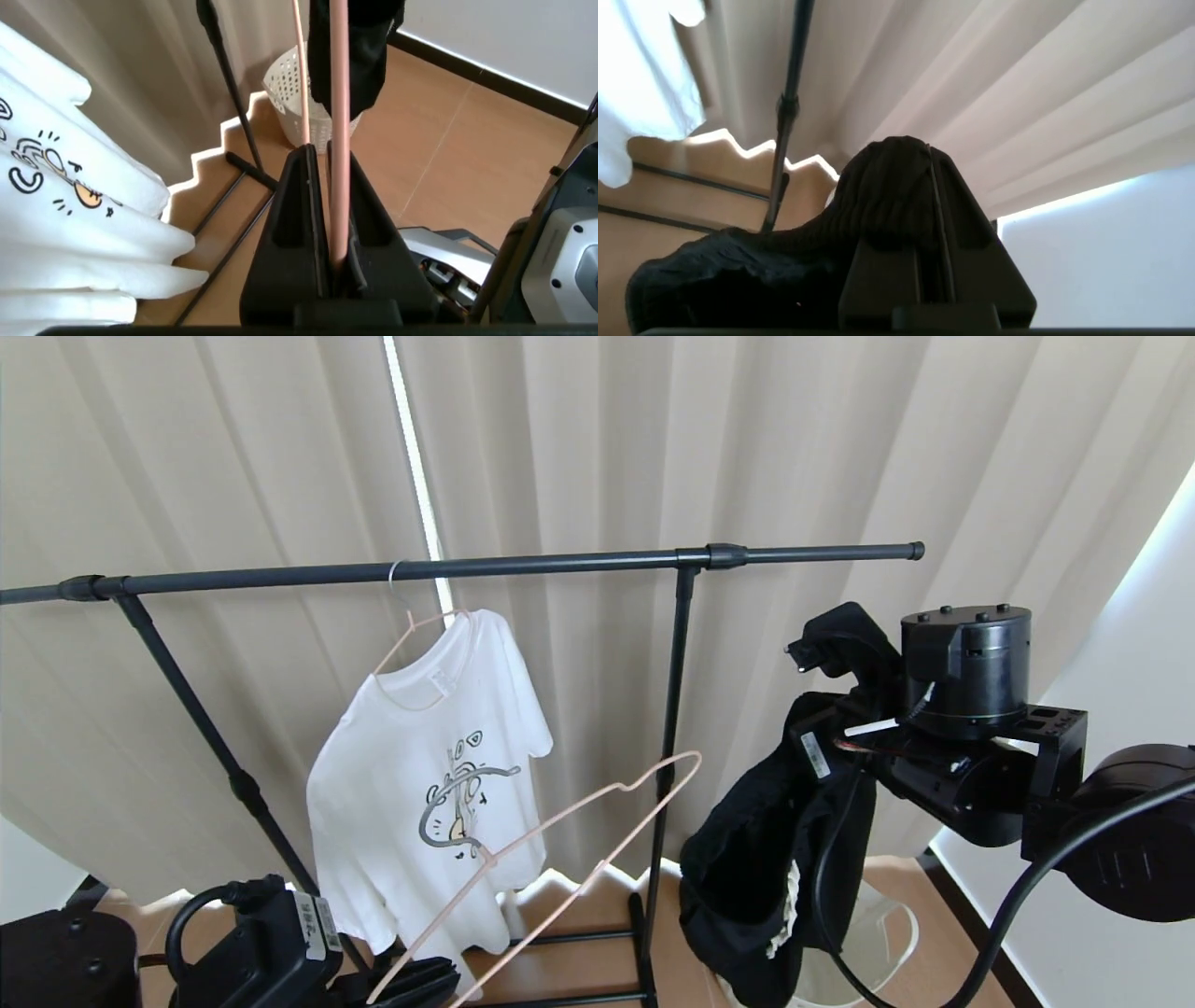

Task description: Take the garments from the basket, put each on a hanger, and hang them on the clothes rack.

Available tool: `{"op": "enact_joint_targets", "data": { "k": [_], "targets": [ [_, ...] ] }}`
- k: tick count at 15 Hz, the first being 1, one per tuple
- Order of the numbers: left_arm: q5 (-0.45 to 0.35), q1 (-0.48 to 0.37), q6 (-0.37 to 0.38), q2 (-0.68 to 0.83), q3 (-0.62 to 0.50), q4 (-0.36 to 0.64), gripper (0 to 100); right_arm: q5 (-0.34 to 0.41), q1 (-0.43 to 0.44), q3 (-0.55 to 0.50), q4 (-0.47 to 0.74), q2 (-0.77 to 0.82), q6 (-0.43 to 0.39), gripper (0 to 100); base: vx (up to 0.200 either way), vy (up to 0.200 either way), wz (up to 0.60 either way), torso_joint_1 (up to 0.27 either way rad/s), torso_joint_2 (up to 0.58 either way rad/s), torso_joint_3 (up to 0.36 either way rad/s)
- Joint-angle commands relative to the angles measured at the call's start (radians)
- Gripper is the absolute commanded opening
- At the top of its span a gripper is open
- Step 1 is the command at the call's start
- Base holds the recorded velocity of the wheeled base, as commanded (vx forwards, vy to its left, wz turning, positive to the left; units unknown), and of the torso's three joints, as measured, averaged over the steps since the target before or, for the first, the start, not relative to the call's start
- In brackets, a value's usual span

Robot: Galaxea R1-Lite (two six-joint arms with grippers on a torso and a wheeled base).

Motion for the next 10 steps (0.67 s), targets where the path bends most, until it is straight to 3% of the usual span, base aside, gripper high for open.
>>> {"op": "enact_joint_targets", "data": {
  "k": [1, 6, 10],
  "targets": [
    [0.001, -0.025, 0.0, 0.019, 0.005, 0.0, 0, -0.017, 0.035, -0.007, -0.001, 0.016, 0.001, 0, 0.0, 0.0, 0.0, 0.0, 0.0, 0.0],
    [0.001, -0.067, -0.002, 0.078, -0.002, -0.017, 0, -0.037, 0.078, -0.013, -0.002, 0.021, 0.004, 0, 0.0, 0.0, 0.0, 0.0, 0.0, 0.0],
    [0.004, -0.073, -0.008, 0.196, 0.007, -0.17, 0, -0.037, 0.128, -0.014, -0.001, 0.023, 0.004, 0, 0.0, 0.0, 0.0, 0.0, 0.0, 0.0]
  ]
}}
